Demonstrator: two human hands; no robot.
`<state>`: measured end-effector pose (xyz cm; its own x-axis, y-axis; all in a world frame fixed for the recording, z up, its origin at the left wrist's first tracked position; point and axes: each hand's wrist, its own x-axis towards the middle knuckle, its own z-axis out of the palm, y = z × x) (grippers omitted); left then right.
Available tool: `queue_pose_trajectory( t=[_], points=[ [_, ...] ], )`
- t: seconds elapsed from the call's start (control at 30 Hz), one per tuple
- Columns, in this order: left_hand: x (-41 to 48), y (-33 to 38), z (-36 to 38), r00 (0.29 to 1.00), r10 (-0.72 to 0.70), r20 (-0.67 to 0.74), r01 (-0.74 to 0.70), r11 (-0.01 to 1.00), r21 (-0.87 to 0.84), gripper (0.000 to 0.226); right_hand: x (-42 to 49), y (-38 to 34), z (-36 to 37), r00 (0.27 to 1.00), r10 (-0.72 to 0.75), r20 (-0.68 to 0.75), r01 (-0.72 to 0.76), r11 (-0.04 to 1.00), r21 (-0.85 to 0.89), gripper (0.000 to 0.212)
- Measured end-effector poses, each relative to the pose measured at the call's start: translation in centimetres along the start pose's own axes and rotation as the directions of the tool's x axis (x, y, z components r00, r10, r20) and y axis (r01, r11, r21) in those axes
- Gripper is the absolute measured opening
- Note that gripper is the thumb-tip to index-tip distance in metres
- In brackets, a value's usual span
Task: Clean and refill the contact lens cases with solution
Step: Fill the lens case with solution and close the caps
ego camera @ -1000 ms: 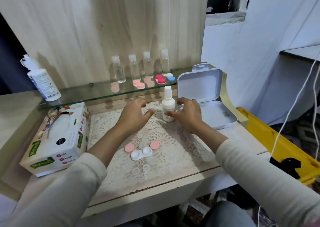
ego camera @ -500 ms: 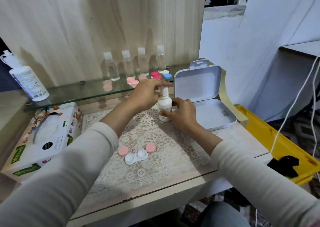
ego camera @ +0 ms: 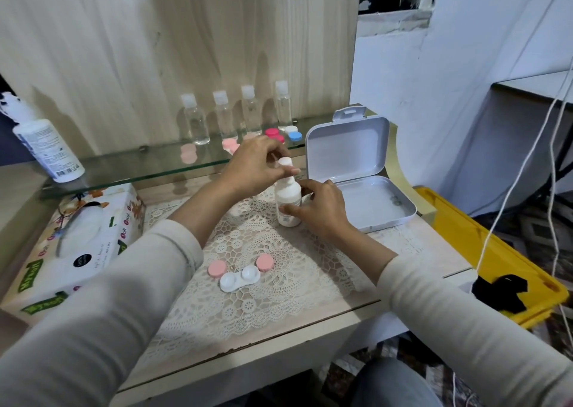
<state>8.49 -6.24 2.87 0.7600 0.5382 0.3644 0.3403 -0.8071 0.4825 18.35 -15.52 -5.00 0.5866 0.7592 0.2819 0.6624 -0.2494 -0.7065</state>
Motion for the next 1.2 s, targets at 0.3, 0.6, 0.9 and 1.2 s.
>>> queue_pose_trajectory(
  t=[0.3, 0.6, 0.9, 1.2],
  points=[
    [-2.4, 0.5, -0.8, 0.978, 0.059, 0.199, -0.021, 0.982, -0.186, 0.063, -1.9, -0.2, -0.7, 0.999, -0.034, 0.014, 0.034, 0.999, 0.006, 0.055],
    [-3.6, 0.9, -1.2, 0.994, 0.028, 0.105, -0.016, 0.994, -0.110, 0.023, -3.7, -0.2, -1.1, 0.998, -0.043, 0.041, 0.042, 0.998, 0.037, 0.055],
    [-5.6, 0.9, -2.9, 0.993, -0.074, -0.094, 0.046, 0.964, -0.263, 0.015, -4.7, -0.5, -1.2, 0.997, -0.034, 0.071, 0.025, 0.992, 0.121, 0.053],
    [-13.5, -4.2, -3.7, 0.940, -0.303, -0.158, 0.275, 0.944, -0.181, 0.016, -5.8, -2.0, -1.3, 0.978, -0.162, 0.130, 0.147, 0.982, 0.122, 0.050]
  ],
)
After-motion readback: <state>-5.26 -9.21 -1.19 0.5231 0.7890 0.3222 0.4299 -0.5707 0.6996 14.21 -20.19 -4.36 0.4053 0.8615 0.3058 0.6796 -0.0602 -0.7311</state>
